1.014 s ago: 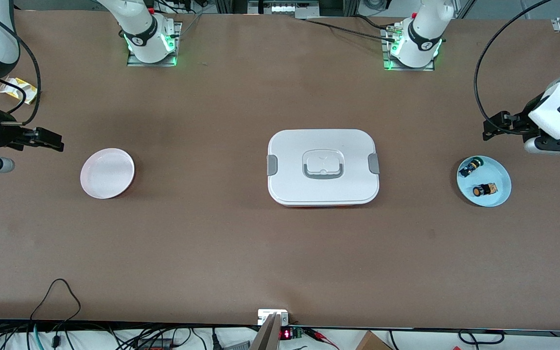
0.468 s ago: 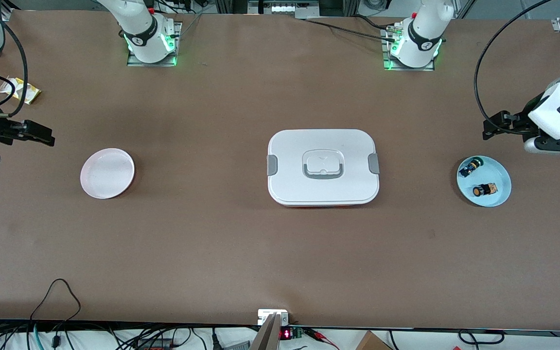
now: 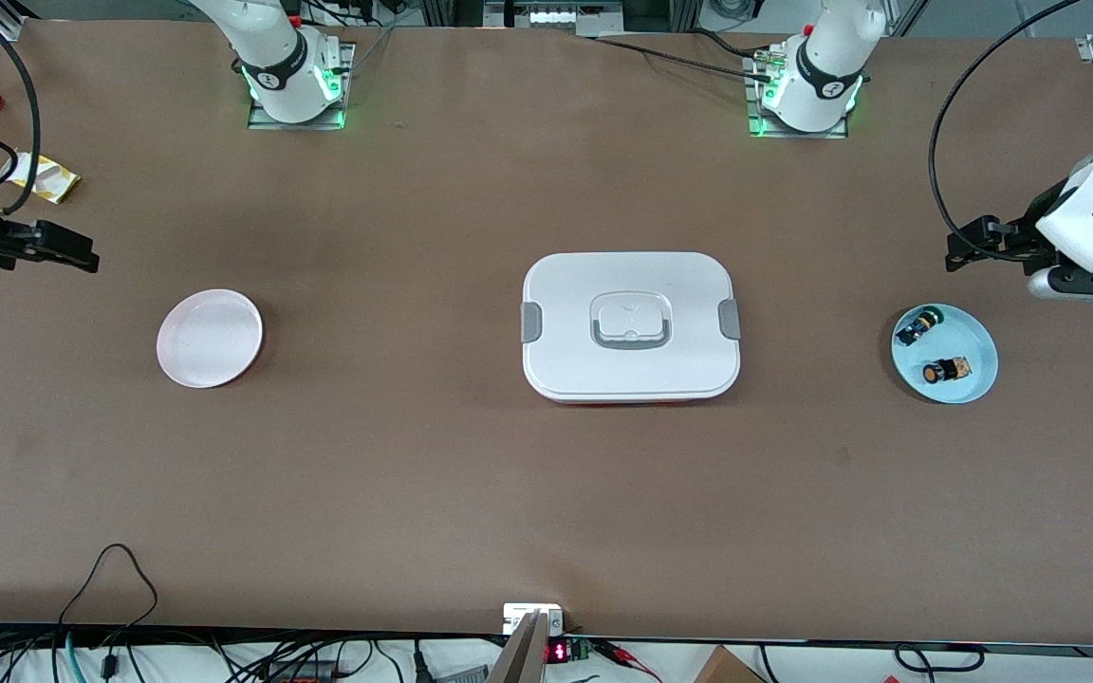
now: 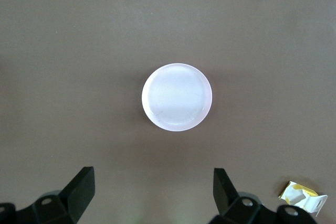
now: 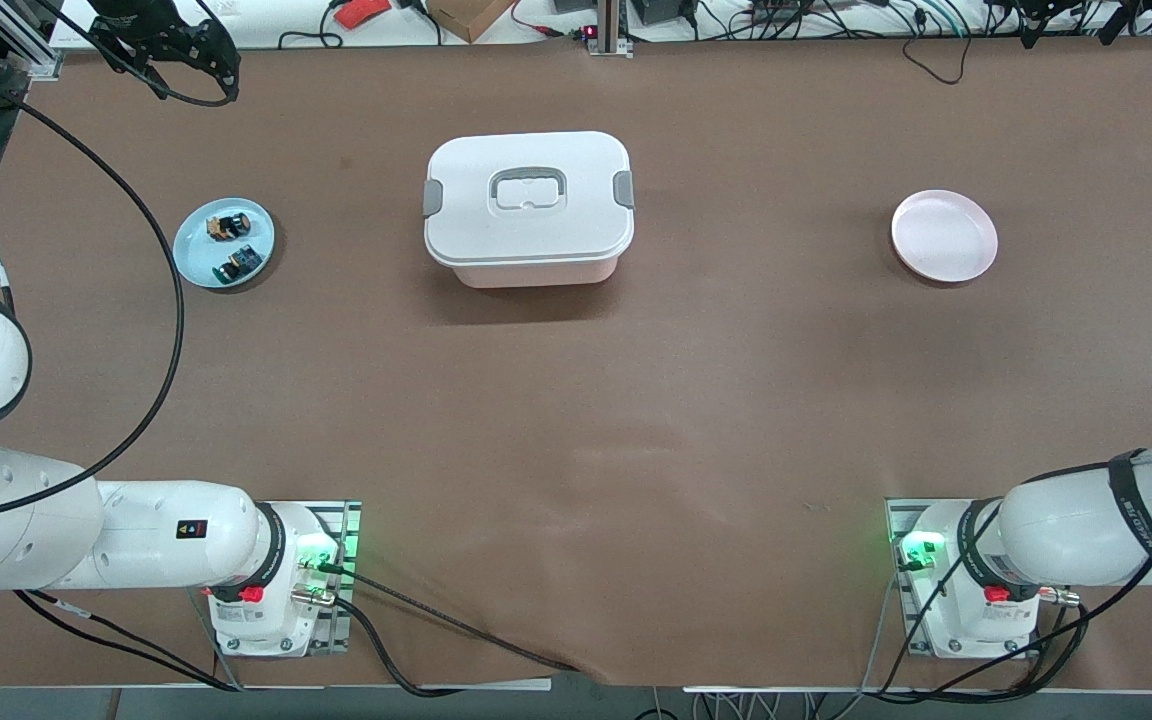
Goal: Transfer orange switch to right arm and place
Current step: 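Move the left gripper over the light-blue dish toward the orange switch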
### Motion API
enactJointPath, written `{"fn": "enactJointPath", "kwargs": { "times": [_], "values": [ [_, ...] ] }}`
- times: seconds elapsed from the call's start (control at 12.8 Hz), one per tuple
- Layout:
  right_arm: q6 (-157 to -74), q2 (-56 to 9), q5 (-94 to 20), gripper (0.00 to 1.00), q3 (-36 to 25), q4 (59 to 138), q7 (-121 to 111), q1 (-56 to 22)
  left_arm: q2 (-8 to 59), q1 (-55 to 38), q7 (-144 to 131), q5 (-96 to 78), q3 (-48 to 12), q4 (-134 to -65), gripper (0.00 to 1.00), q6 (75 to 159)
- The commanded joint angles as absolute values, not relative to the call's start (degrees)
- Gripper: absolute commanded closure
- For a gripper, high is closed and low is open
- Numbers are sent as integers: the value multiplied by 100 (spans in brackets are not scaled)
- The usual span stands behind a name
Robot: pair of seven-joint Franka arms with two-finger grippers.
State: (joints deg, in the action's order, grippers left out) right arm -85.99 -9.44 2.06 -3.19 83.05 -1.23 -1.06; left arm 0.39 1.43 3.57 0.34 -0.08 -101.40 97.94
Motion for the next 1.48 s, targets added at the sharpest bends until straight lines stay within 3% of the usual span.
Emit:
{"fn": "enactJointPath", "kwargs": {
  "times": [0.0,0.39,0.55,0.86,1.4],
  "values": [
    [-8411,-967,158,0,-308,8130,-105,-88,105,176,378,-9,-26,-9984,0,9694],
    [-8402,-958,158,0,-316,8121,-105,-88,377,106,334,53,-70,-9967,0,9441],
    [-8402,-958,167,0,-316,8121,-114,-88,798,184,167,9,-44,-9346,0,8731],
    [-8394,-958,167,0,-316,8121,-114,-88,1475,447,359,-26,-26,-8912,0,8587],
    [-8411,-967,176,0,-316,8121,-114,-79,2109,1151,756,44,-26,-9675,0,10025]
  ]
}}
